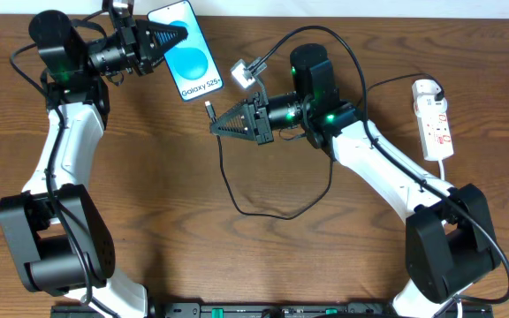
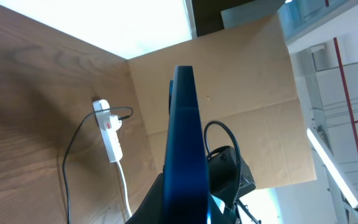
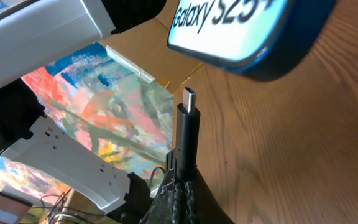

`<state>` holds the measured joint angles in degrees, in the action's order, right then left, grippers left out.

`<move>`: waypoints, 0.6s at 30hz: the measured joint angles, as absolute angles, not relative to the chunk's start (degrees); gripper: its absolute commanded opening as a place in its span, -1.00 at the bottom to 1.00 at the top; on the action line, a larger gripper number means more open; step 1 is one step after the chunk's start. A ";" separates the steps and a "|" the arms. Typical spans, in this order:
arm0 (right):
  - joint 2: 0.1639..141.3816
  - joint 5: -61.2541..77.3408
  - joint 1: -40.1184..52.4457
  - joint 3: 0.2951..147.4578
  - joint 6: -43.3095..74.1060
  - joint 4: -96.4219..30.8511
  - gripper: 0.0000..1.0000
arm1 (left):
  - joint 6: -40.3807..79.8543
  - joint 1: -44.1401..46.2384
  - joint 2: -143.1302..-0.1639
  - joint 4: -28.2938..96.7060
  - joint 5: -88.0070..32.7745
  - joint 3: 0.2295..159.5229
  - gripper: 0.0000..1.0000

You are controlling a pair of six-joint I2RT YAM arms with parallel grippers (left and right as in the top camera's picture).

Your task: Plug charger to phone and switch on socket

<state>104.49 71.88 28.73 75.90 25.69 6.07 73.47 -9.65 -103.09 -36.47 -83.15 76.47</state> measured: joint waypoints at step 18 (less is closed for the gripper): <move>104.49 71.79 28.73 75.90 26.55 6.72 -0.98 | 72.93 -9.06 -103.09 -36.47 -83.92 76.47 -0.85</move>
